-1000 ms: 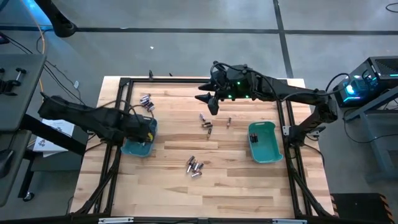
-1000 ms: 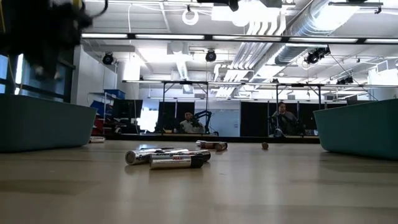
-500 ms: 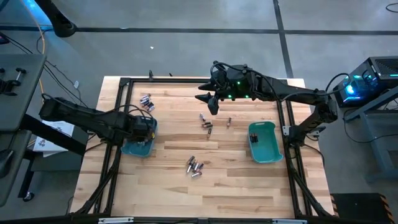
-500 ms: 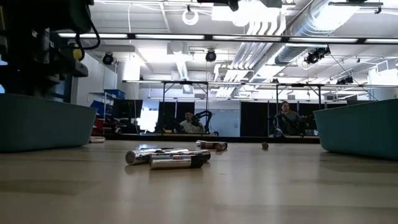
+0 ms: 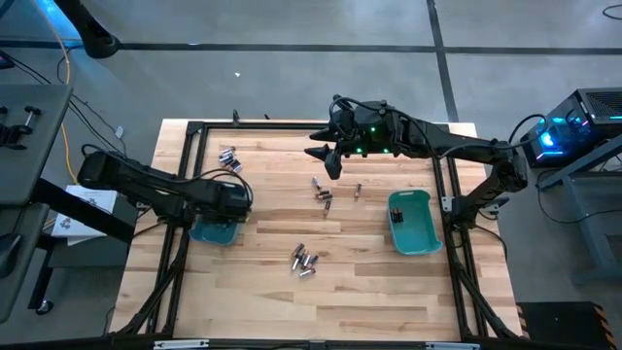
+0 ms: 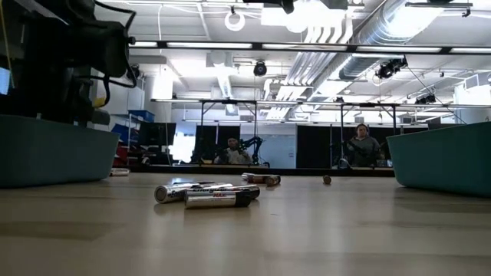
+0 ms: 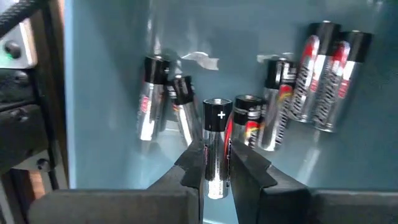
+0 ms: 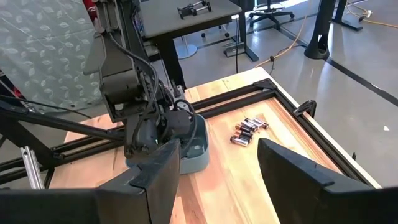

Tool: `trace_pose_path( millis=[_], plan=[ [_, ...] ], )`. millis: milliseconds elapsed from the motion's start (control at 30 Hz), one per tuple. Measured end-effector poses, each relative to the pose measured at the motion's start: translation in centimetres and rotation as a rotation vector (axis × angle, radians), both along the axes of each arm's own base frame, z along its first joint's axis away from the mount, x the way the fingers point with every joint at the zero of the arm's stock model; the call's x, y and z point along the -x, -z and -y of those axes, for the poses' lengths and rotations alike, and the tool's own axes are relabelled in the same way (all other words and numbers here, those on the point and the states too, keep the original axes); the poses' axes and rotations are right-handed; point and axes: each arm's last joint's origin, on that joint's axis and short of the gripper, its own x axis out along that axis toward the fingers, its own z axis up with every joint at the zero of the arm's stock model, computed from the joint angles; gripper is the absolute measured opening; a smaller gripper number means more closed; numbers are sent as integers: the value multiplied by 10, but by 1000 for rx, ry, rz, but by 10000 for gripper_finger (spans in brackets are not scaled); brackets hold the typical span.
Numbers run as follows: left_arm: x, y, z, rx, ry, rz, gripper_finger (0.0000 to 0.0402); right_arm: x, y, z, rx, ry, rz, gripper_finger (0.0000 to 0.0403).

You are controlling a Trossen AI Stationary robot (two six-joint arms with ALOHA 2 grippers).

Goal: Sort batteries
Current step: Put the silver battery into the blue bin

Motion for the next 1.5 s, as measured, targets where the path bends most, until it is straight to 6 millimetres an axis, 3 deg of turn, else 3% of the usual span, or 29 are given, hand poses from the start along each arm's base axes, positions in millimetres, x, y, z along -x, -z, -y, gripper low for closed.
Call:
trace_pose_path(
  millis=[200,600,700,867,1000,1200,1367,1500],
  plan=[
    [0,0,0,6,10,0,45,0,0,0,-2,1,1,209],
    [2,-3,1,49,32,5,120,2,-1,2,0,2,2,209],
    [2,-14,2,69,50,55,126,7,-6,3,-10,13,13,209],
    [-1,-54,2,77,101,223,128,14,-1,9,-68,-17,-57,209],
    [-2,-91,1,25,204,410,128,2,28,11,-126,-92,-217,209],
    [-2,-141,-5,-204,332,666,129,-43,118,27,-278,-27,-552,209],
    [-4,-159,-8,-383,364,773,129,-65,194,42,-445,109,-769,208],
    [-6,-160,-9,-419,396,786,129,-71,233,47,-451,170,-891,203]
  ],
)
